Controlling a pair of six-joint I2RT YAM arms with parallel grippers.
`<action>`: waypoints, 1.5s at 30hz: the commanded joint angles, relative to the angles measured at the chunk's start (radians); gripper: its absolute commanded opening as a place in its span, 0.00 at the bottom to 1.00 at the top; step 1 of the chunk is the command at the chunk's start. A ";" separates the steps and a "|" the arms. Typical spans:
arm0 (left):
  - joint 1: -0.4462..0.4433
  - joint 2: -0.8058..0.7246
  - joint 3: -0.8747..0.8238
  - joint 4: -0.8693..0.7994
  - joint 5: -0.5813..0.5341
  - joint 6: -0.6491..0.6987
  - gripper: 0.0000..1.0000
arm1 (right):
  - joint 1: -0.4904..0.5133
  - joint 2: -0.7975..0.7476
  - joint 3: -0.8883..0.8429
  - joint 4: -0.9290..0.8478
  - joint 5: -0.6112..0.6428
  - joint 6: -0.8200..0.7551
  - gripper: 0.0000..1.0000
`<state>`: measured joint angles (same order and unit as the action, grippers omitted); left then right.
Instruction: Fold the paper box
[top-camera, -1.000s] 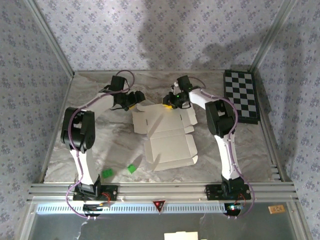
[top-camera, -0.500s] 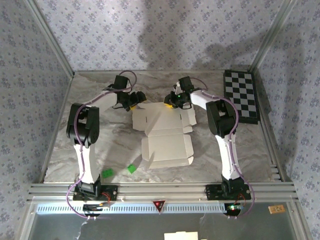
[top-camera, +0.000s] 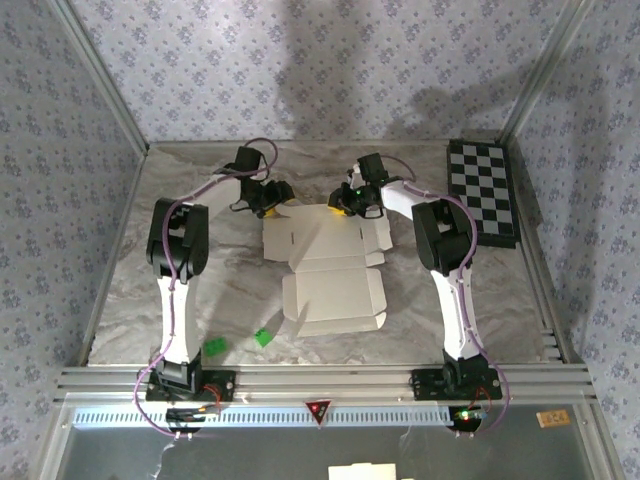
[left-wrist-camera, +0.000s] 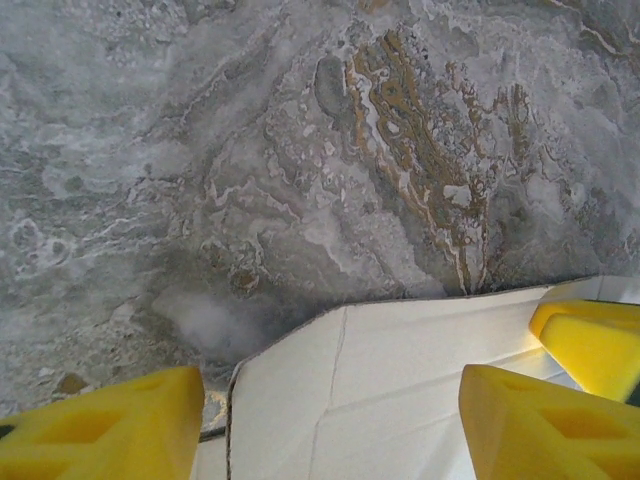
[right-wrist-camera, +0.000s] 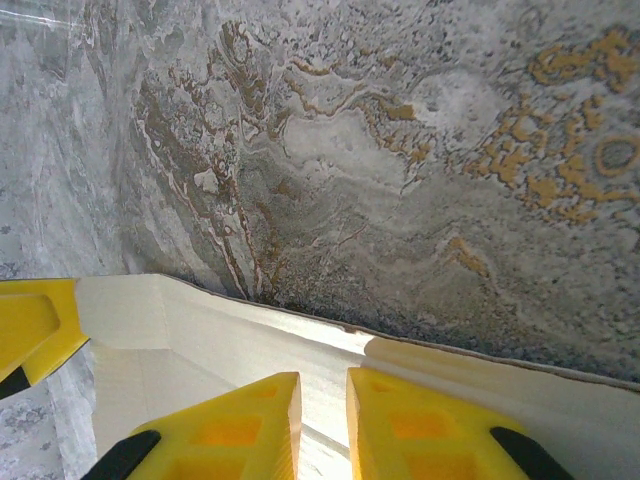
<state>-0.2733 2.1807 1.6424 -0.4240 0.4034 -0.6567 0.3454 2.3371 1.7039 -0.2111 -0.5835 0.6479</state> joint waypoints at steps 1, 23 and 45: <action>-0.012 0.001 0.040 -0.021 0.032 -0.004 0.61 | 0.003 0.015 -0.031 -0.042 0.052 0.009 0.21; -0.086 0.139 0.123 0.052 0.113 -0.053 0.48 | 0.007 0.010 -0.044 -0.050 0.047 -0.001 0.21; -0.078 -0.107 0.178 -0.139 -0.006 0.170 0.51 | 0.012 -0.197 -0.039 -0.164 0.047 -0.074 0.22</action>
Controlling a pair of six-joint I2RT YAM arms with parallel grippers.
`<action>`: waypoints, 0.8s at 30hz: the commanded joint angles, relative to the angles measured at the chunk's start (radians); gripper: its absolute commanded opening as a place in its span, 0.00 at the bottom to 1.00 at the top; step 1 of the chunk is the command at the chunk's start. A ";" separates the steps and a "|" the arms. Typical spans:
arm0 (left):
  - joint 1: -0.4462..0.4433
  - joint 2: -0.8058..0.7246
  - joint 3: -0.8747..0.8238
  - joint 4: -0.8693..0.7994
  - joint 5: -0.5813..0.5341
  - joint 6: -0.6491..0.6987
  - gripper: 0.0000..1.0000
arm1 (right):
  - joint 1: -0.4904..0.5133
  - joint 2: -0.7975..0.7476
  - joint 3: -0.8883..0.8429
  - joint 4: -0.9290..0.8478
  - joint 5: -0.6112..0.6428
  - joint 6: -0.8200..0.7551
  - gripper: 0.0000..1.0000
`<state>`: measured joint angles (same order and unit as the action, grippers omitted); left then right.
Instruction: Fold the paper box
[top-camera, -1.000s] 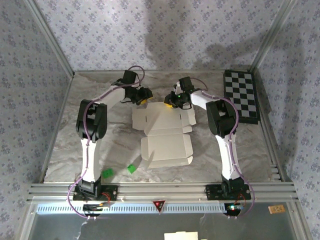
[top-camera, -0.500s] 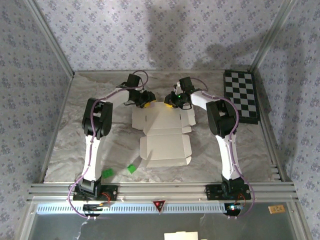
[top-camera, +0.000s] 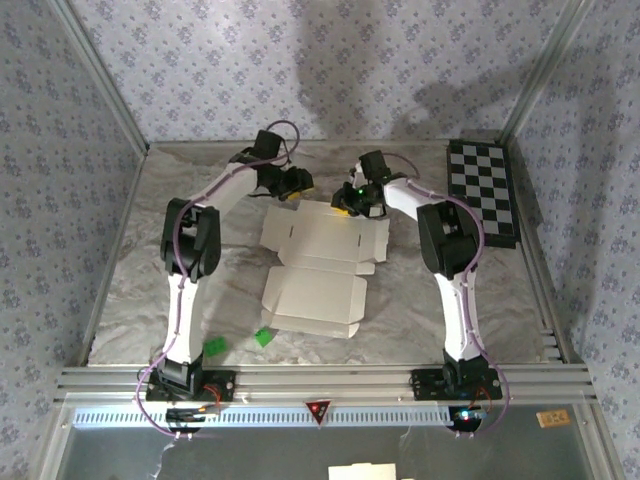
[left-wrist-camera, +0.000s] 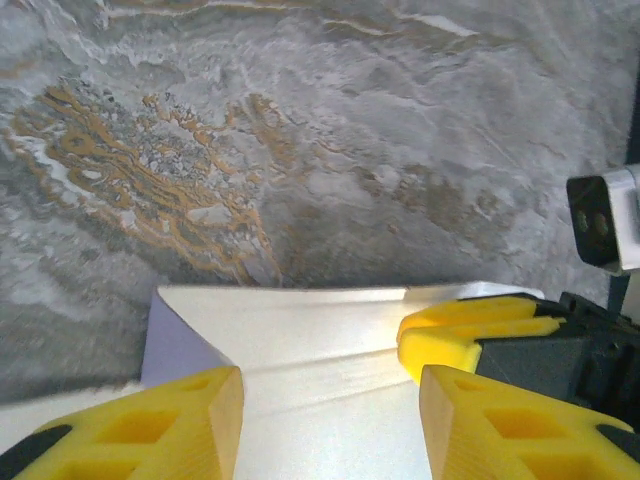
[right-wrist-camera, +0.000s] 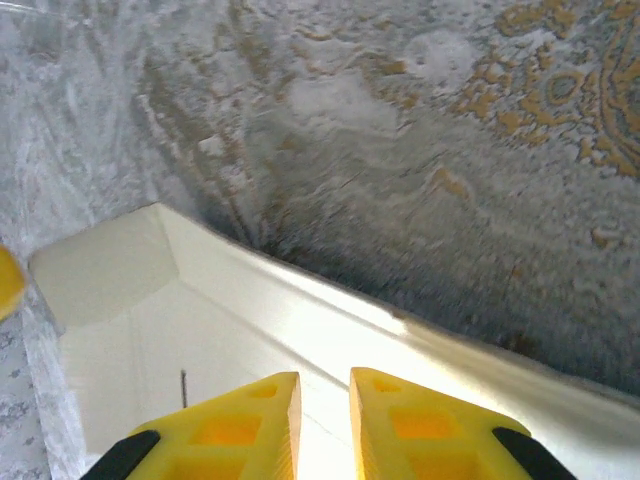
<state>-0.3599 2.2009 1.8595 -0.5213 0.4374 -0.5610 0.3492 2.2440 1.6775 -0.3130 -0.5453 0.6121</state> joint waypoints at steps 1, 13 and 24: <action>0.014 -0.159 -0.072 -0.039 -0.047 0.088 0.51 | 0.011 -0.129 -0.027 -0.066 0.011 -0.043 0.22; 0.124 -0.320 -0.376 -0.007 -0.089 0.232 0.54 | 0.010 -0.374 -0.222 -0.109 0.040 -0.109 0.23; 0.173 -0.160 -0.344 0.036 0.048 0.314 0.52 | 0.015 -0.460 -0.338 -0.084 0.058 -0.100 0.23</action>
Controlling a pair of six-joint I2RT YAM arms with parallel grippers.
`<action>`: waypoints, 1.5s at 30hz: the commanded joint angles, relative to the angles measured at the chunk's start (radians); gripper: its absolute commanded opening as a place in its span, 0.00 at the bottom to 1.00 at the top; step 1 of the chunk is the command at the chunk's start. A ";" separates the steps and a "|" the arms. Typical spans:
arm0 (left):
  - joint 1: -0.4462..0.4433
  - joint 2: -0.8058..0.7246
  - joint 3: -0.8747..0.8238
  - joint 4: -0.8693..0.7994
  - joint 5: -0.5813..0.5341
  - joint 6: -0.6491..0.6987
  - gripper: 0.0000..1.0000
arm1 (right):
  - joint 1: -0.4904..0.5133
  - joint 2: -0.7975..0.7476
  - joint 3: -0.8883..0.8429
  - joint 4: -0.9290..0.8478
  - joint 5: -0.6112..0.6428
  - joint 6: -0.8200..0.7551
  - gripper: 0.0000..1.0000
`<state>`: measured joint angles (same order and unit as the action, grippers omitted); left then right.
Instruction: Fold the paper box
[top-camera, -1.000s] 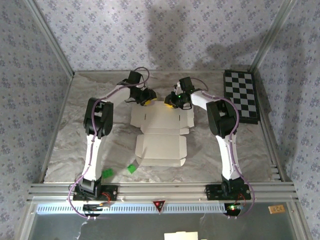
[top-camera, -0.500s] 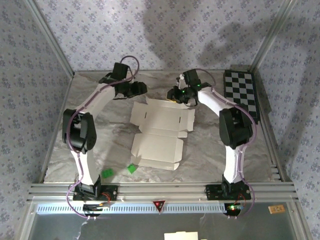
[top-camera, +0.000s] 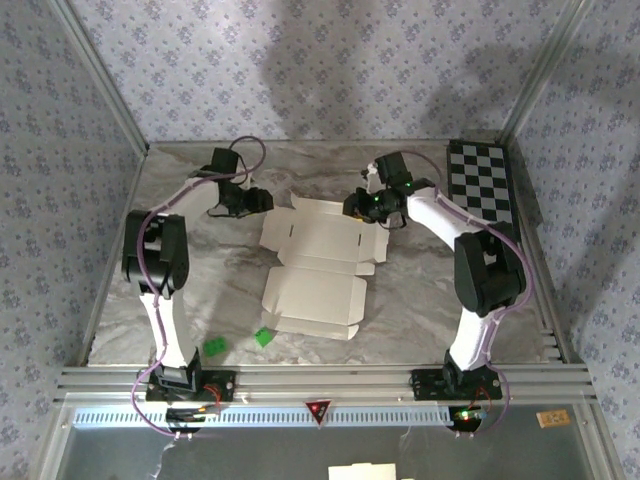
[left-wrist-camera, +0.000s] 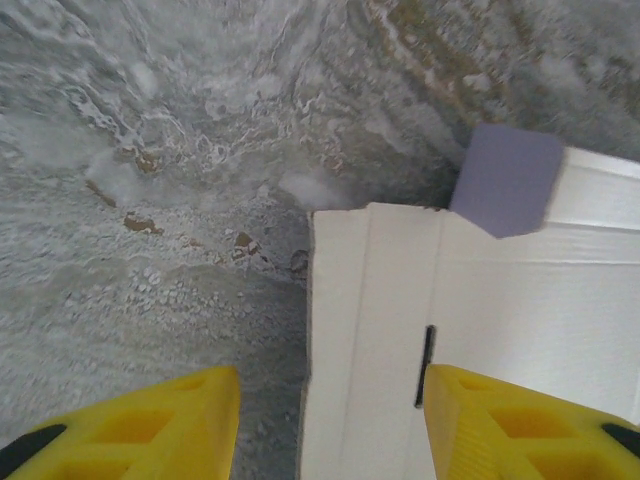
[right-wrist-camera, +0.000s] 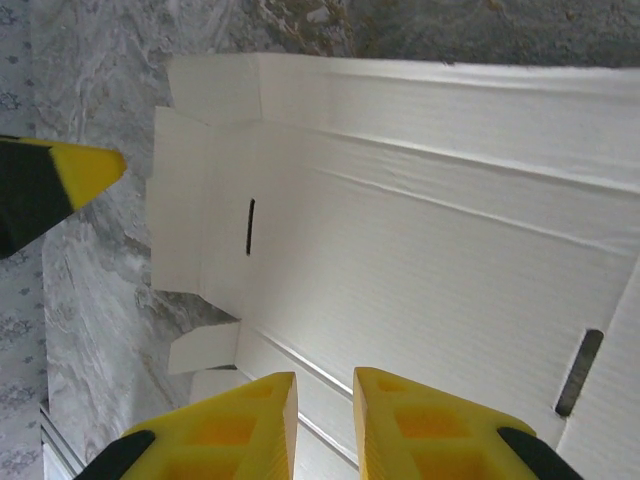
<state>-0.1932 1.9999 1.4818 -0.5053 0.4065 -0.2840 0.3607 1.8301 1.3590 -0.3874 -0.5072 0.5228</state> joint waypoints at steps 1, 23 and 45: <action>0.006 0.051 0.034 0.028 0.094 0.037 0.52 | 0.004 -0.049 -0.026 -0.008 0.021 -0.009 0.23; 0.000 -0.055 -0.062 0.186 0.243 0.092 0.08 | 0.000 -0.163 -0.011 -0.119 0.093 -0.142 0.25; -0.153 -0.514 0.005 0.078 0.533 0.525 0.00 | -0.063 -0.540 0.132 -0.423 -0.035 -0.890 0.57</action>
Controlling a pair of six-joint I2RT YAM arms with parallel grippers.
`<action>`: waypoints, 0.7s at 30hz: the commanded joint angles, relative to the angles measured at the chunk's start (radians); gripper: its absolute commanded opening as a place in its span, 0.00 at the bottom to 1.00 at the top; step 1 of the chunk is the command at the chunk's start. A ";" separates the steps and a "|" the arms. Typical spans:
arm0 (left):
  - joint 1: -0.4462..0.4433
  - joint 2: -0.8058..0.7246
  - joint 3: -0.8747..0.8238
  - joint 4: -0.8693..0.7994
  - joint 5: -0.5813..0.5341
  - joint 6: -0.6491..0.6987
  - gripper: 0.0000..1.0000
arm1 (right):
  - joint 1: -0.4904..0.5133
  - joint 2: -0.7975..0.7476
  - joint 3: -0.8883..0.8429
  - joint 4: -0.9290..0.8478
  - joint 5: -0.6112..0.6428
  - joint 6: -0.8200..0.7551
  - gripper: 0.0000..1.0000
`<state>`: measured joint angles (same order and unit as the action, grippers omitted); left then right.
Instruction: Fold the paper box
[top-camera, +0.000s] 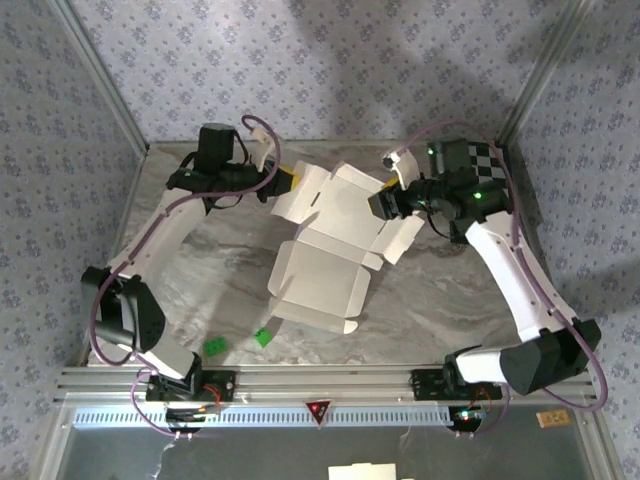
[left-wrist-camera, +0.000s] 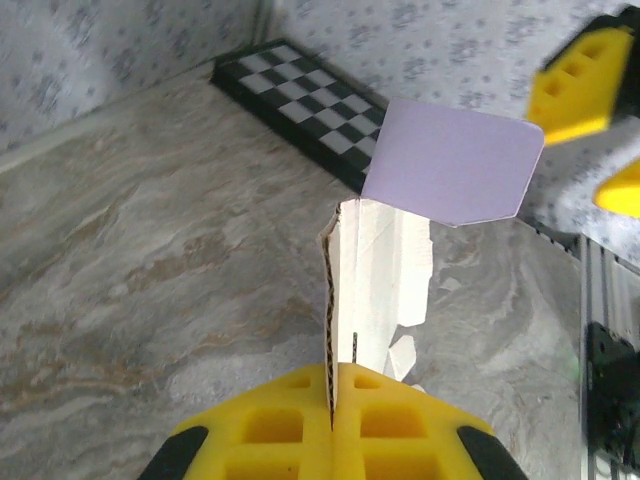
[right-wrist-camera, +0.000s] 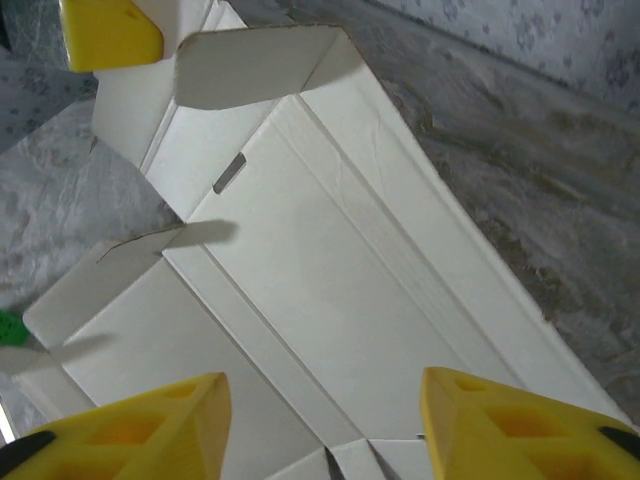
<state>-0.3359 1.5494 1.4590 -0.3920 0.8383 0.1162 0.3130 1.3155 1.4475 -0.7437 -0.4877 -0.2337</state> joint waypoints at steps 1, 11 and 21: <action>-0.015 -0.078 0.024 -0.044 0.114 0.155 0.00 | -0.018 -0.025 0.059 -0.088 -0.069 -0.157 0.59; -0.041 -0.218 -0.057 -0.064 0.234 0.385 0.00 | -0.038 0.026 0.195 -0.310 -0.217 -0.370 0.66; -0.043 -0.223 -0.057 -0.065 0.226 0.384 0.00 | 0.016 0.051 0.162 -0.445 -0.295 -0.396 0.42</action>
<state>-0.3759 1.3399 1.4010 -0.4530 1.0245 0.4706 0.3195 1.3727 1.6295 -1.1271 -0.7444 -0.6167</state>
